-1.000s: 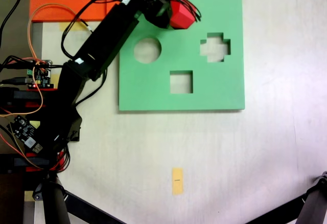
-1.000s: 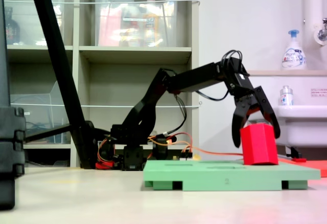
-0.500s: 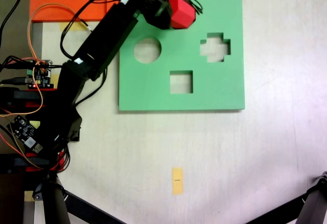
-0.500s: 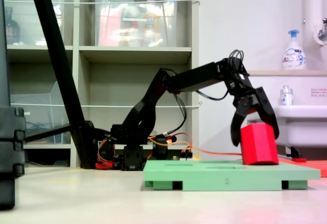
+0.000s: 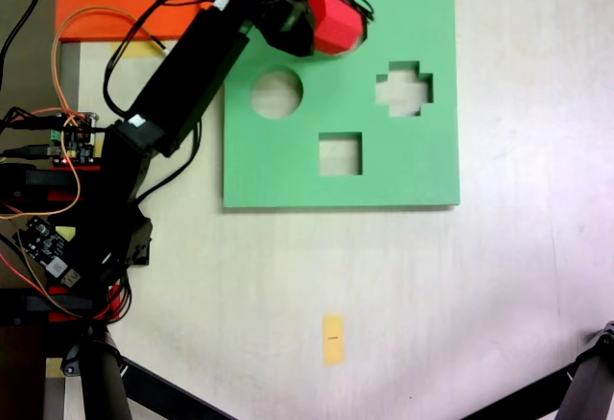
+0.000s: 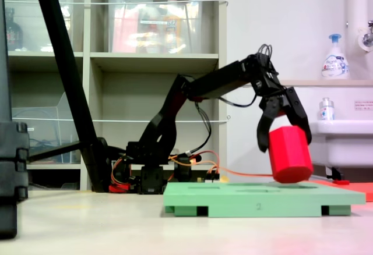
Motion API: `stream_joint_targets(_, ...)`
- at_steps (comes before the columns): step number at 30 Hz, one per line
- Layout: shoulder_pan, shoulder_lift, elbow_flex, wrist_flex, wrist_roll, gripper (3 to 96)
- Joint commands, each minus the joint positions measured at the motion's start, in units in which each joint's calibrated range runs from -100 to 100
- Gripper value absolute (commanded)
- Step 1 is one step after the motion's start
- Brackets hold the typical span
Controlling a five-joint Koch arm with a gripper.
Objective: Put the octagonal pillar block into the corresponding hole
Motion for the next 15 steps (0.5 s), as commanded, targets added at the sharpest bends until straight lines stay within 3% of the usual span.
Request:
stream_joint_targets(1,0.4,-7.2,4.9,-1.7,0.5,32.8)
stream_joint_targets(15,0.6,1.4,4.8,-5.9,2.1,32.8)
